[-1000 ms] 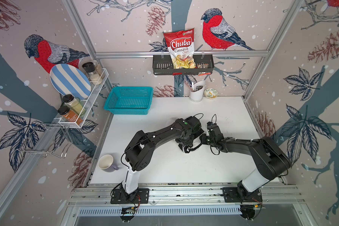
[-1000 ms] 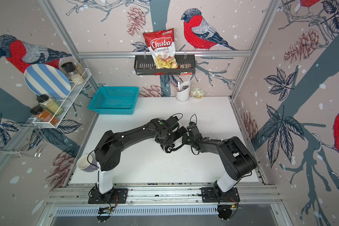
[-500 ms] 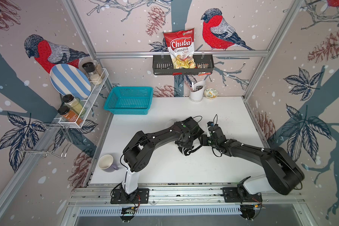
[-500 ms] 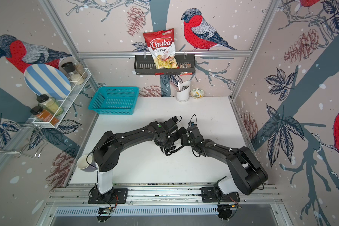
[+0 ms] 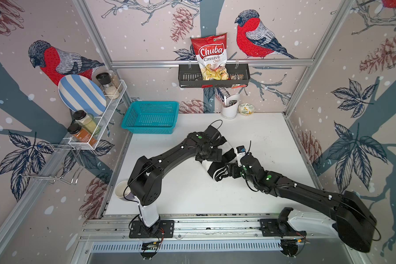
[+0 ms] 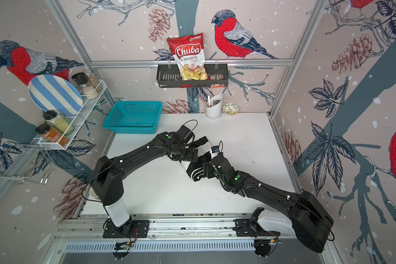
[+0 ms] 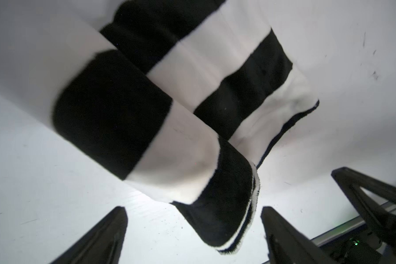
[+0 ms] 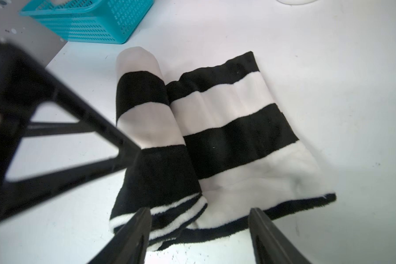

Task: Roll up the pillowcase
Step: Roll the pillowcase at the center of the board.

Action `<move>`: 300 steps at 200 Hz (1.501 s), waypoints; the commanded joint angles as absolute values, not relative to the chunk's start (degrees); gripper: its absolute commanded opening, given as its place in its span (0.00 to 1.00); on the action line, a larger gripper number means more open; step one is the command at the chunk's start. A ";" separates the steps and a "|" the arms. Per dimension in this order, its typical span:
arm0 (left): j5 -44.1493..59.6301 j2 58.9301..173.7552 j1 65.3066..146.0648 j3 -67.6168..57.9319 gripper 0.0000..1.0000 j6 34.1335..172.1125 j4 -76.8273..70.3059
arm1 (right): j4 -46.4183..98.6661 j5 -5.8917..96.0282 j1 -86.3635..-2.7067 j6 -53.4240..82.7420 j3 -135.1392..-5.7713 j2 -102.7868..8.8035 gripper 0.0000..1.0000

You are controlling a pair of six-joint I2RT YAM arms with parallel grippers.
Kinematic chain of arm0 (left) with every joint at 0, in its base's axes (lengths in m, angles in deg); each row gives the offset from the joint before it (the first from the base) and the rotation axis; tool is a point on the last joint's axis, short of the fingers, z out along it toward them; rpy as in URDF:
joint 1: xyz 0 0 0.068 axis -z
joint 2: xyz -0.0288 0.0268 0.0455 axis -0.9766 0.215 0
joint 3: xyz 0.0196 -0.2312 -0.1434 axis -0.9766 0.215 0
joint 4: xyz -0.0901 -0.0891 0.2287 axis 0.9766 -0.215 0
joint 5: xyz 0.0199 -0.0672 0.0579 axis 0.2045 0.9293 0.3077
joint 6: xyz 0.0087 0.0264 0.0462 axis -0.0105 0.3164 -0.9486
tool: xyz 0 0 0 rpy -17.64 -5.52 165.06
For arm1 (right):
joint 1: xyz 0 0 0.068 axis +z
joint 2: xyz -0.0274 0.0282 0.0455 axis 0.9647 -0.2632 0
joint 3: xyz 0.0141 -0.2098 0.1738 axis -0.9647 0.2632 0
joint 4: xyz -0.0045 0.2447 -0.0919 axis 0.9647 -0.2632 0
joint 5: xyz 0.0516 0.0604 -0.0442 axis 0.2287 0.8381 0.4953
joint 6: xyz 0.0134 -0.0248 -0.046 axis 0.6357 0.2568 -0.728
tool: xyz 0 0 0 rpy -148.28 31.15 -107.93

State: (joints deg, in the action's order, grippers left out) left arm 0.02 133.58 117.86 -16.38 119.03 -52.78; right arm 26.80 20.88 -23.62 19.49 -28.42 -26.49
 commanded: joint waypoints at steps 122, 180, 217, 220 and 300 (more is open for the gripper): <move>2.87 133.32 106.48 -3.66 0.94 122.64 -33.66 | 26.58 25.77 -20.90 20.60 -42.63 -53.01 0.06; 2.67 133.43 106.58 -3.64 0.87 125.13 -28.36 | 42.10 46.70 -33.93 37.00 -30.55 -48.74 0.00; 4.96 137.71 107.92 -6.15 0.88 126.67 -24.97 | 49.19 55.64 -40.28 44.88 -25.80 -50.70 0.00; 4.99 138.21 108.10 -6.52 0.88 126.77 -24.90 | 50.04 56.14 -40.74 45.37 -25.26 -50.88 0.00; 3.44 152.53 110.68 -17.08 0.79 125.89 -28.37 | 44.85 55.74 -45.48 41.97 -25.17 -50.97 0.13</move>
State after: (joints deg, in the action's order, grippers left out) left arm 4.48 149.95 109.62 -15.70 126.37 -26.77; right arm 55.78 59.55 -45.33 44.82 -24.53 -52.12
